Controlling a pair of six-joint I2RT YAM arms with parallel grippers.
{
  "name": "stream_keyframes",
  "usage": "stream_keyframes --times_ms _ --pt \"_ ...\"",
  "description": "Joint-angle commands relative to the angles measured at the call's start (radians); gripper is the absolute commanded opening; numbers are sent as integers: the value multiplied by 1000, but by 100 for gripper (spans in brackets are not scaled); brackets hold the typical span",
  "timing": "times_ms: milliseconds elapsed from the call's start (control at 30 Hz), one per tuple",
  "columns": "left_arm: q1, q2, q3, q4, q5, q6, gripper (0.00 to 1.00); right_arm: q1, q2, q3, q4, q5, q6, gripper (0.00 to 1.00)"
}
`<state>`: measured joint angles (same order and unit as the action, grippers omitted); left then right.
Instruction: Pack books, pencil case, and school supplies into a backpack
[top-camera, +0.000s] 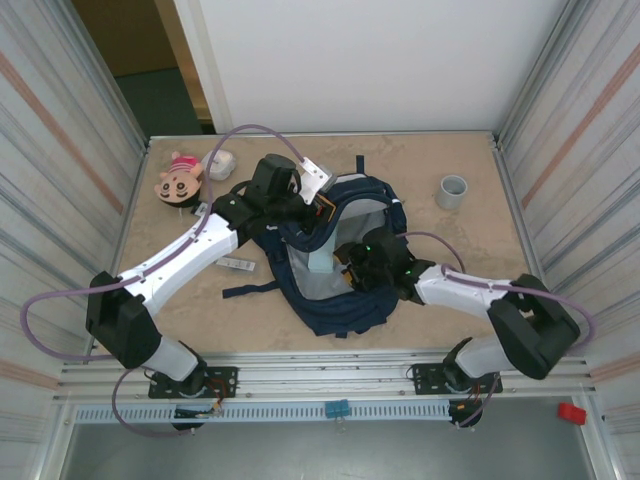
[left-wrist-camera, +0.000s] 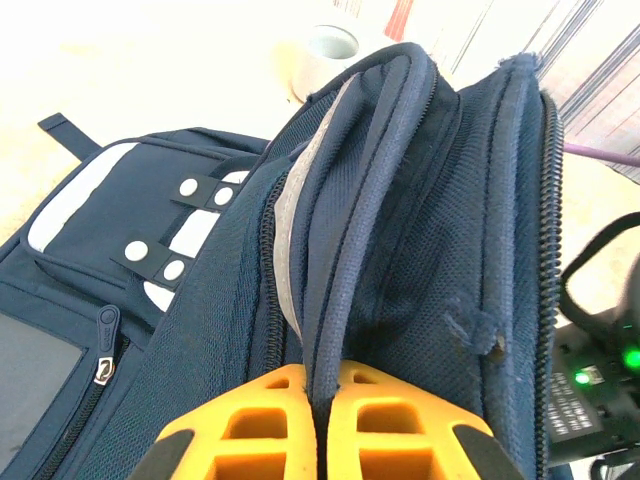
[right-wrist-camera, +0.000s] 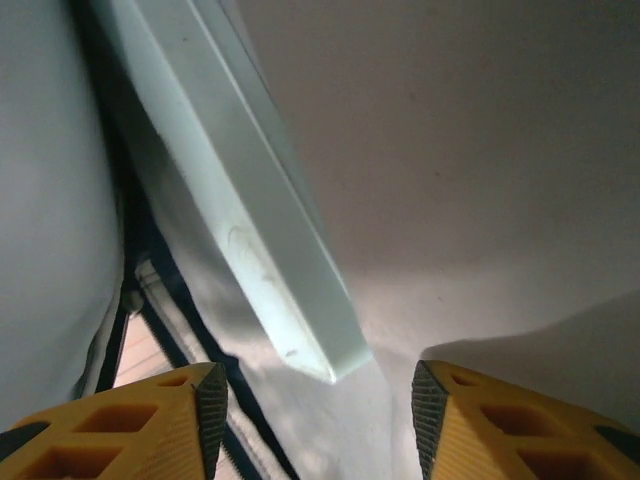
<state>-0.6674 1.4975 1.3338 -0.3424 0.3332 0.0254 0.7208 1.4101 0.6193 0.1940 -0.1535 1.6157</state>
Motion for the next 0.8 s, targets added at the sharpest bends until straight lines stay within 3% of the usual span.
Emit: stream_keyframes --times_ms 0,400,600,767 --pt "12 -72 35 146 32 -2 0 7 75 47 94 0 8 51" --pt "22 -79 36 138 30 0 0 9 312 208 234 -29 -30 30" --pt "22 -88 18 134 23 -10 0 -20 438 289 316 -49 -46 28" --pt "30 -102 -11 133 -4 -12 0 -20 391 266 299 -45 -72 35"
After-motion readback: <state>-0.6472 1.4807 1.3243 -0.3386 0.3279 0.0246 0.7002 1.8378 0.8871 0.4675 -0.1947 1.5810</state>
